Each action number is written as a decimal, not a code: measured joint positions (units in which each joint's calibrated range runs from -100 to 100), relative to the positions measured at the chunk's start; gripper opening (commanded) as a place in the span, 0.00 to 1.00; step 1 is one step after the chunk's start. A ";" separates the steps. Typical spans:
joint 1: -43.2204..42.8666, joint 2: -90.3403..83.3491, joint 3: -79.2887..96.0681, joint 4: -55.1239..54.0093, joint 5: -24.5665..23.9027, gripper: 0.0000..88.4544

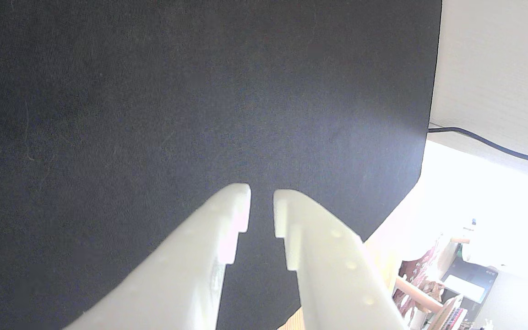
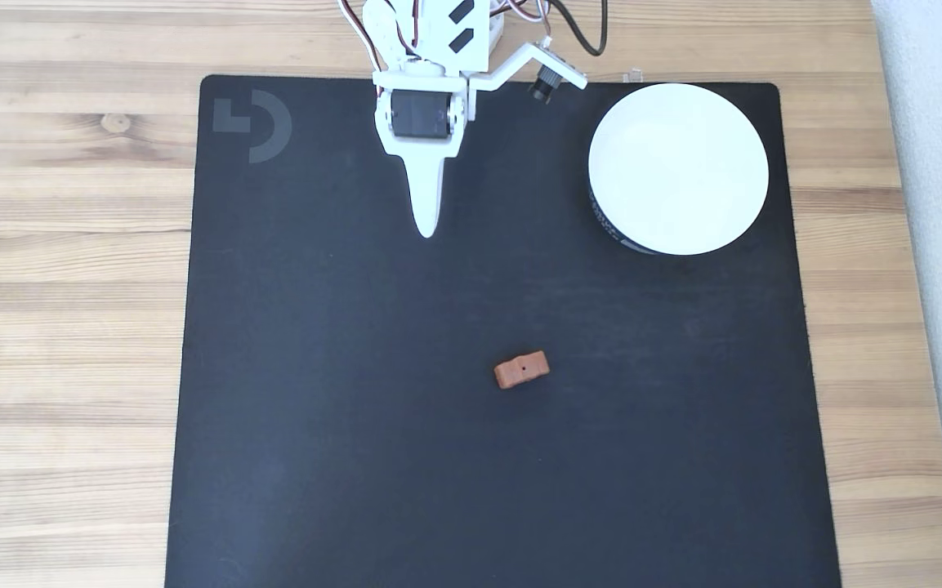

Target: Pick up the toy and place it on the plate

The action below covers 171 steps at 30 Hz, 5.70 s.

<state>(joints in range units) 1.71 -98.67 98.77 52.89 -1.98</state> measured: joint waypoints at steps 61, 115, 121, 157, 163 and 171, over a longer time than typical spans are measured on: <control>0.00 0.00 0.00 0.00 0.00 0.03; -7.91 81.02 -74.63 -0.84 -0.10 0.03; -11.24 96.92 -92.30 0.76 -0.15 0.03; -14.57 118.48 -124.42 26.00 -0.15 0.03; -15.06 118.48 -124.42 26.00 -0.15 0.04; -15.06 118.48 -124.42 26.00 -0.15 0.33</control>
<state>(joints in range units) -13.36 19.82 -25.65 78.89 -2.14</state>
